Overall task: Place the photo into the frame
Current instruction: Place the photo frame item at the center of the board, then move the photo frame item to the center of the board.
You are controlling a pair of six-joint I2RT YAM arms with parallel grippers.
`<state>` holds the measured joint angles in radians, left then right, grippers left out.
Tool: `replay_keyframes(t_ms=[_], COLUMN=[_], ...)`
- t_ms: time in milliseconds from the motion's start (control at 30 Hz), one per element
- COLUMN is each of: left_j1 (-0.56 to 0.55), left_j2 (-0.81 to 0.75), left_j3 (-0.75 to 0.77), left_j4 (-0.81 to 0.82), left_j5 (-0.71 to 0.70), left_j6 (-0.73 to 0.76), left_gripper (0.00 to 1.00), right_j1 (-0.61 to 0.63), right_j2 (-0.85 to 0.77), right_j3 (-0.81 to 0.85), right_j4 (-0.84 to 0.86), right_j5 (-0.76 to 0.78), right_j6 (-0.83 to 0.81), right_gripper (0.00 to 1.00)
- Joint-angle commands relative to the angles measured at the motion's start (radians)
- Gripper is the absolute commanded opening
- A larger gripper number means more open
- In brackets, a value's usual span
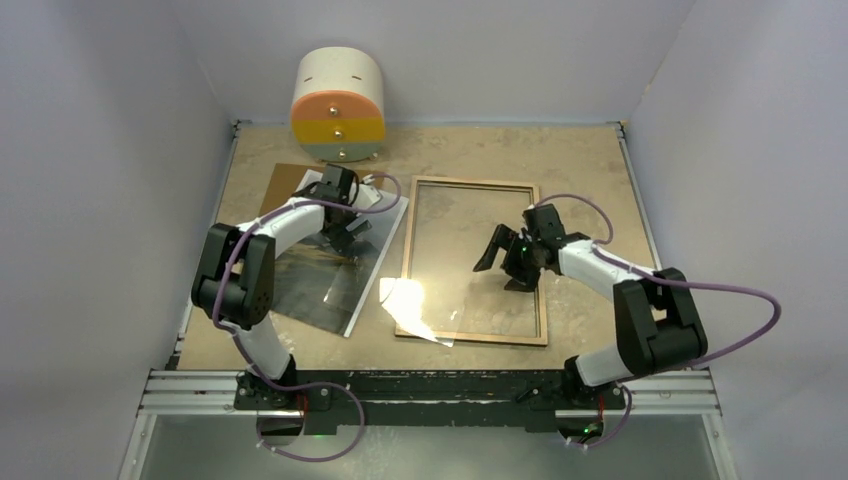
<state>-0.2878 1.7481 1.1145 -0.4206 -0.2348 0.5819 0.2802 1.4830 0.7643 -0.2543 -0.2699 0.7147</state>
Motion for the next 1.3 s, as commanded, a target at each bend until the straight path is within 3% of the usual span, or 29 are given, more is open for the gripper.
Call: replay_keyframes(t_ms=[0,167,533,867,1000,1133,1267], left_j1=[-0.027,-0.047,-0.07,-0.073,-0.073,-0.074,-0.078], left_j2=[0.015,0.029,0.063,0.091,0.091,0.08,0.069], left_j3=[-0.009,-0.015,-0.036,-0.056,-0.055,-0.053,-0.049], left_j4=[0.035,0.04,0.065,0.087,0.083,0.074,0.064], left_j5=[-0.014,-0.019,-0.025,-0.016,-0.007,-0.002,0.003], left_j6=[-0.029,-0.037,-0.038,-0.024,-0.025,-0.022,-0.02], left_gripper=[1.0,1.0,1.0,1.0,1.0,1.0,1.0], right_j1=[-0.003,0.019,0.114,0.122,0.122,0.122,0.122], right_j2=[-0.049,-0.001,0.079,0.039,0.058,0.099,0.127], right_j3=[-0.093,-0.197,-0.271,-0.425,-0.435,-0.412,-0.389], right_j4=[0.169,0.369,0.657,1.101,1.22,1.294,1.338], right_j5=[-0.134,-0.217,-0.183,-0.159,-0.155,-0.165,-0.166], right_j6=[0.106,0.216,0.369,0.543,0.567,0.564,0.562], right_gripper=[0.99,0.97,0.95,0.91,0.81,0.56,0.45])
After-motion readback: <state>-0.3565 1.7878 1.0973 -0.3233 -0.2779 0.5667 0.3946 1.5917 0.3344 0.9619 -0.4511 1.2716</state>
